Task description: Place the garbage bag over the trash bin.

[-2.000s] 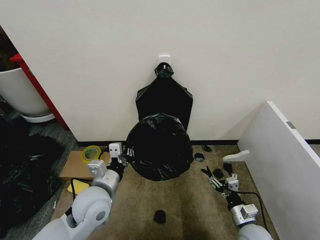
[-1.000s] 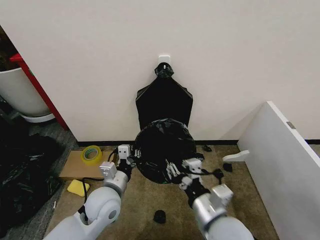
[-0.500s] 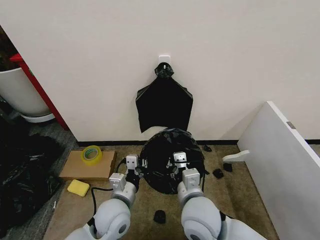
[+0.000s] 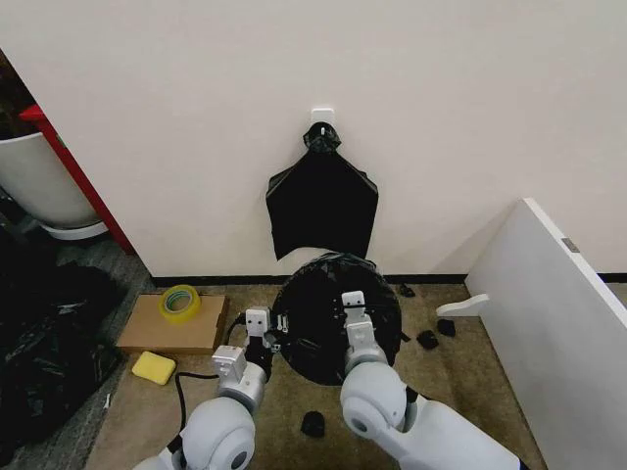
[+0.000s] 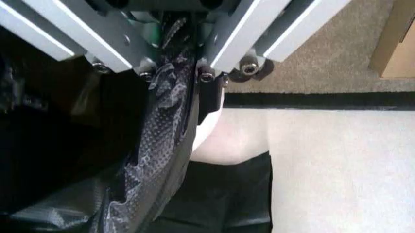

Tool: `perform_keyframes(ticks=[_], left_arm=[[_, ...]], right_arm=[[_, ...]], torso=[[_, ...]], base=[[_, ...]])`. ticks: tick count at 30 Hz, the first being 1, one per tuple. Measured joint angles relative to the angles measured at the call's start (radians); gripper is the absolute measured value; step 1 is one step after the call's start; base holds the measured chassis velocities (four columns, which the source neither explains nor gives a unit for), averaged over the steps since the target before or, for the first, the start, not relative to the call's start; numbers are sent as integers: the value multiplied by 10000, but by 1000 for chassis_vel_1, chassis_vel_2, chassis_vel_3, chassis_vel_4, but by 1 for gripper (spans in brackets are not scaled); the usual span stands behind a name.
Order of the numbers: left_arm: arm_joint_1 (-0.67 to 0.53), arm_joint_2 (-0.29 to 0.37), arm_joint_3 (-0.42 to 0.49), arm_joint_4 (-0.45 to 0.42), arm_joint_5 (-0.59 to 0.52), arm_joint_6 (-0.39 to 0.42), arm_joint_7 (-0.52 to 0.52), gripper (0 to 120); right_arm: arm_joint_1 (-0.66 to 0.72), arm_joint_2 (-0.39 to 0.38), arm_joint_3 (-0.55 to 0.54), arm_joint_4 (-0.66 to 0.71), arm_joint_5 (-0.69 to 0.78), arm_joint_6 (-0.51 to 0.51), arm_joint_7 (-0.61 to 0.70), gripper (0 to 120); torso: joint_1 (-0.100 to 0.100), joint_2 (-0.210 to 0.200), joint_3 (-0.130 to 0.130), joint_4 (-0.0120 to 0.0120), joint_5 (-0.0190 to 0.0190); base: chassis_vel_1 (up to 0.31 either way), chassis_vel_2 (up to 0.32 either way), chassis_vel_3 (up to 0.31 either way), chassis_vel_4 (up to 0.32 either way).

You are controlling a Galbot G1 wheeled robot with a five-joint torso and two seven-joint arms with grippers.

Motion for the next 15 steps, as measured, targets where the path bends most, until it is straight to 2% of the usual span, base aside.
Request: perform_keyframes(ticks=[8, 12, 15], left_arm=[[-132, 57, 141, 71, 1, -18, 17, 0], [-128, 100, 93, 133, 1, -36, 26, 0], [-119, 144, 76, 172, 1, -41, 35, 0]], right_arm=[[6, 34, 395, -476, -109, -23, -316, 0], [-166, -113, 331, 25, -122, 80, -525, 0], [-394, -229, 46, 706, 433, -77, -564, 0]], torso=[[0, 0, 0, 0, 1], [0, 0, -1, 0, -1], [0, 0, -1, -1, -1]], base=[[0, 0, 0, 0], [0, 0, 0, 0], [0, 0, 0, 0]])
